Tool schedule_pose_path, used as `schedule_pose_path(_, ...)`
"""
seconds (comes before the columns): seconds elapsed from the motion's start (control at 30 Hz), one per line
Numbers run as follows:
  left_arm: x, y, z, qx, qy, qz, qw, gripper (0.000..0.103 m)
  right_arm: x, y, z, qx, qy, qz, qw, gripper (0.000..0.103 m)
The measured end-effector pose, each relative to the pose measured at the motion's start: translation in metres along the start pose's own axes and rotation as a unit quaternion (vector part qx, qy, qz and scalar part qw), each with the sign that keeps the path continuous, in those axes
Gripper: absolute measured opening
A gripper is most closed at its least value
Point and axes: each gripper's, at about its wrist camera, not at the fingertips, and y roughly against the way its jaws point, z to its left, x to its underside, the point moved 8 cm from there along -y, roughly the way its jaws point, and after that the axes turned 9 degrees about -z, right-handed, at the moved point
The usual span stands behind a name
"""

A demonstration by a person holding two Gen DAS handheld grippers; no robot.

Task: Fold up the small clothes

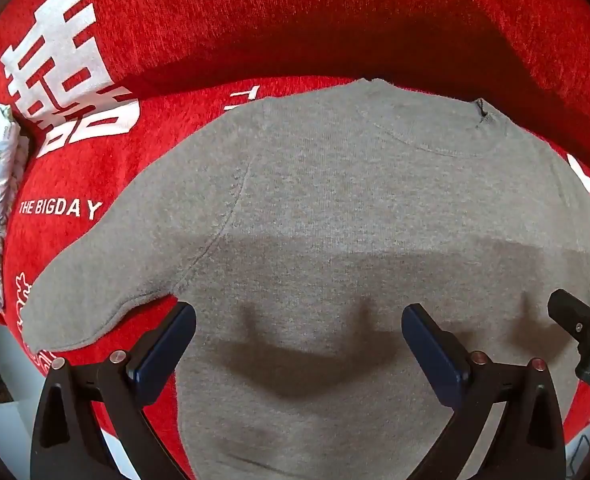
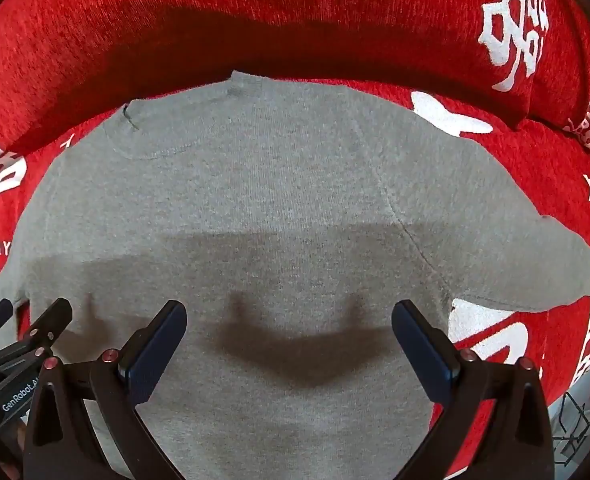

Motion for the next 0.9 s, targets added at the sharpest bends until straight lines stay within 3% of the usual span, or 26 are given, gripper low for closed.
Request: schedule_pose_path(0.9, -0.0017, 0.0017, 0.0015, 0.000, 0.002, -0.005, 1.0000, 0.103, -0.0004, 0.0024, 0.0054, -0.001, 0.009, -0.003, 1.000, 0.102)
